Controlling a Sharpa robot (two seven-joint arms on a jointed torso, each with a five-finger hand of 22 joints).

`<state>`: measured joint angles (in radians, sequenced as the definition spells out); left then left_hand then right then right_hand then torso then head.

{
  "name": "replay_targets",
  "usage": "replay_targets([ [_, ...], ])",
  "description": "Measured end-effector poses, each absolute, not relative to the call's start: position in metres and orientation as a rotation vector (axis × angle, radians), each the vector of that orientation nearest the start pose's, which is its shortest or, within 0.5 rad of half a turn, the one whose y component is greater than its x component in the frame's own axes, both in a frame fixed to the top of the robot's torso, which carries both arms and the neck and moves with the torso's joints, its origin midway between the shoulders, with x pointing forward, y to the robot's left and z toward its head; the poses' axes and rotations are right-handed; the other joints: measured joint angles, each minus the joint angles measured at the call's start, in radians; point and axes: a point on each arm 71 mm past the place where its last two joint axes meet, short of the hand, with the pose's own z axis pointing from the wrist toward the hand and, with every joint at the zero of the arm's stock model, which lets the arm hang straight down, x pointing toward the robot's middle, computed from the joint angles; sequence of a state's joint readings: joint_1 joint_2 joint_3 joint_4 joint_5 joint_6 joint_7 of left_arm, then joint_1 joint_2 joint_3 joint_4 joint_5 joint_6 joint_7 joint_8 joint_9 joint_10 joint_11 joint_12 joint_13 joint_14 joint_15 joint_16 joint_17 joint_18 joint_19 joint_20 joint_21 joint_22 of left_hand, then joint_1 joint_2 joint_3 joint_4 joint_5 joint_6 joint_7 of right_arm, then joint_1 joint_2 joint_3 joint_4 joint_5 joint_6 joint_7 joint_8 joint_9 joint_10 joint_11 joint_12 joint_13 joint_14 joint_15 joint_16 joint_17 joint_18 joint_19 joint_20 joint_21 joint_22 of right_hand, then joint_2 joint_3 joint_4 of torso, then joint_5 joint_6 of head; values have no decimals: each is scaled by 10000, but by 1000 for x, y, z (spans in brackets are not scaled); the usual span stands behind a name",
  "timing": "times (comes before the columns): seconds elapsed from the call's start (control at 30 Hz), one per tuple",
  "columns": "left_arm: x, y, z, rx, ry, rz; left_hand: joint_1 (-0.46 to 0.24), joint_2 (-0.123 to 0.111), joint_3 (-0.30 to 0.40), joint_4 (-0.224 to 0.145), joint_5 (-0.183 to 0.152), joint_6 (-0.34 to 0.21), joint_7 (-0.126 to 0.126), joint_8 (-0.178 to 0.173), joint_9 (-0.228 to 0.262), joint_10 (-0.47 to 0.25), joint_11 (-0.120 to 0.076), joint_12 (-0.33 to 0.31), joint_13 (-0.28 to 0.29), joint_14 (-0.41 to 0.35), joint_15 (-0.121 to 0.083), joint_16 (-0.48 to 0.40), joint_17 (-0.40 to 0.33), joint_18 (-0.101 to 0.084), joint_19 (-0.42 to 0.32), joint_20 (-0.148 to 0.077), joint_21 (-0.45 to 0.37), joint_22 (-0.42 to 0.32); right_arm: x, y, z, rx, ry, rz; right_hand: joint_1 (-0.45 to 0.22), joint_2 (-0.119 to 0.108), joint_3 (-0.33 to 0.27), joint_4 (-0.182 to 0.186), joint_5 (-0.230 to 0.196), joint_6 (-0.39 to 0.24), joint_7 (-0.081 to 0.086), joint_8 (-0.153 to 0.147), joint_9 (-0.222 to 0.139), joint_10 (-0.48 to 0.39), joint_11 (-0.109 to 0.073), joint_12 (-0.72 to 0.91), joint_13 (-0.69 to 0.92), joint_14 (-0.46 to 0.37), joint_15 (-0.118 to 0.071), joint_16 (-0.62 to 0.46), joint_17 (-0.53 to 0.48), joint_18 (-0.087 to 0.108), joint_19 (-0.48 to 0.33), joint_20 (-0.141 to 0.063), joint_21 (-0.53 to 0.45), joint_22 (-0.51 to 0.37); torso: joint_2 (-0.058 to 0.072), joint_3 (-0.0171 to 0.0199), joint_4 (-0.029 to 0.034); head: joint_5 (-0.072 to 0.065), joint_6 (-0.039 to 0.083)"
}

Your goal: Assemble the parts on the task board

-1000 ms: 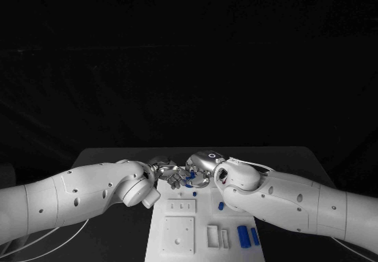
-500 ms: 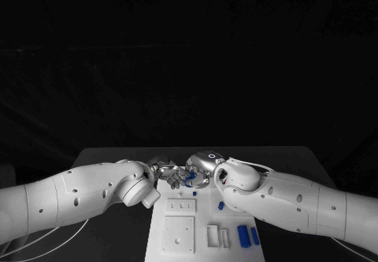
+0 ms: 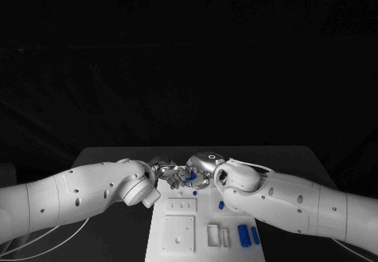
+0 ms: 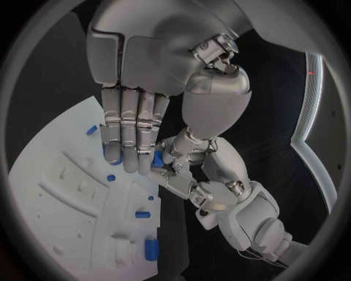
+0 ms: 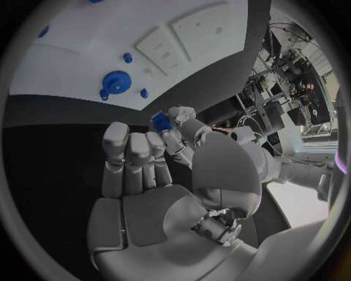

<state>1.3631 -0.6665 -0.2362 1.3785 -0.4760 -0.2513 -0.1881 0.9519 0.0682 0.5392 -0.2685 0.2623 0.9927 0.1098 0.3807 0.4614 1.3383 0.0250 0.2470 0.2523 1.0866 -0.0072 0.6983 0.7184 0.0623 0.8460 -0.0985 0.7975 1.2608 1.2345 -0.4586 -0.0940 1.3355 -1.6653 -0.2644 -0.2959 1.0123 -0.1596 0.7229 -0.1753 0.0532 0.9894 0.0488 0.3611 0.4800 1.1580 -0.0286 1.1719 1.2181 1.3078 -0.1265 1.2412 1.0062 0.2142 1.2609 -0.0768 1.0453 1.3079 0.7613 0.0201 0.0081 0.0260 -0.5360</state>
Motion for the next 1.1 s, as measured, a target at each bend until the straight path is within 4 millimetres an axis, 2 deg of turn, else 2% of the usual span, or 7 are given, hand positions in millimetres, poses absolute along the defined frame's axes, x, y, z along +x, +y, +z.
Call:
replay_targets([
  [0.43, 513, 167, -204, -6929, 20434, -9054, -52, -53, -1, 0, 117, 58, -30, -1, 78, 71, -3, 38, 67, 35, -35, 181, 42, 57, 51, -49, 80, 12, 501, -57, -193, -3891, 16390, 5478, 0, 0, 7, 7, 0, -1, 1, 0, 0, 0, 0, 0, 13, 1, 1, 0, -1, 0, 1, 2, 0, -1, 4, 6, -11, -31, -16],
  [0.67, 513, 167, -204, -6892, 20432, -9009, 59, -324, 70, -72, 117, 149, -50, 59, 217, 213, -75, 121, 153, 92, -92, 326, 83, 75, 72, -67, 235, 12, 500, -57, -193, -3892, 16397, 5485, 0, 0, 29, 29, 0, -3, 3, -5, 1, 0, 0, 0, 12, 1, 2, 0, -1, -1, 16, 19, 0, -2, 6, 1, -7, -44, -29],
  [0.73, 513, 167, -204, -6867, 20422, -8989, 58, -370, 84, -87, 160, 192, -47, 96, 240, 265, -124, 179, 198, 163, -164, 404, 108, 76, 139, -103, 278, 11, 500, -57, -193, -3893, 16398, 5488, 0, 0, 29, 29, 0, -15, 14, -6, 1, 0, 0, -1, 12, 2, 2, 0, -1, 0, 17, 19, 0, -2, 6, -1, -5, -46, -38],
  [0.9, 514, 167, -204, -6796, 20393, -8928, 26, -553, 45, -126, 1170, 293, -14, 214, 521, 534, -249, 398, 427, 301, -302, 700, 223, 75, 213, -108, 505, 11, 500, -57, -194, -3898, 16399, 5501, 0, 0, 29, 29, 0, 17, -16, -13, 1, 0, 0, -1, 11, 2, 2, 0, -1, -1, 17, 20, 0, -3, 6, -3, 0, -37, -61],
  [0.97, 514, 167, -204, -6774, 20381, -8902, 31, -584, 45, -126, 1366, 311, -33, 251, 584, 556, -268, 415, 495, 338, -339, 730, 258, 75, 229, -122, 542, 11, 500, -57, -194, -3896, 16401, 5504, 0, 0, 29, 29, 0, 18, -15, -14, 1, 0, 0, -1, 11, 2, 2, 0, -1, 0, 17, 20, 0, -3, 5, -4, 1, -33, -69],
  [1.03, 514, 167, -204, -6762, 20370, -8885, 31, -583, 44, -126, 1402, 311, -33, 251, 603, 557, -269, 415, 508, 338, -339, 730, 261, 75, 229, -122, 542, 11, 500, -57, -194, -3887, 16406, 5501, 0, 0, 29, 29, 0, 18, -16, -16, 1, 0, 0, -1, 11, 2, 2, 0, -1, -1, 17, 20, 0, -3, 5, -5, 1, -30, -75],
  [1.1, 514, 167, -204, -6758, 20349, -8862, 31, -583, 17, -152, 1676, 370, 15, 293, 660, 683, -327, 545, 586, 482, -374, 888, 320, 73, 305, -156, 621, 35, 500, -57, -194, -3872, 16413, 5504, 0, -1, 29, 29, -1, 19, -16, -17, 1, -29, 21, -66, -17, 3, 3, 0, -1, -1, 17, 21, 0, -3, 4, -6, 1, -30, -78],
])
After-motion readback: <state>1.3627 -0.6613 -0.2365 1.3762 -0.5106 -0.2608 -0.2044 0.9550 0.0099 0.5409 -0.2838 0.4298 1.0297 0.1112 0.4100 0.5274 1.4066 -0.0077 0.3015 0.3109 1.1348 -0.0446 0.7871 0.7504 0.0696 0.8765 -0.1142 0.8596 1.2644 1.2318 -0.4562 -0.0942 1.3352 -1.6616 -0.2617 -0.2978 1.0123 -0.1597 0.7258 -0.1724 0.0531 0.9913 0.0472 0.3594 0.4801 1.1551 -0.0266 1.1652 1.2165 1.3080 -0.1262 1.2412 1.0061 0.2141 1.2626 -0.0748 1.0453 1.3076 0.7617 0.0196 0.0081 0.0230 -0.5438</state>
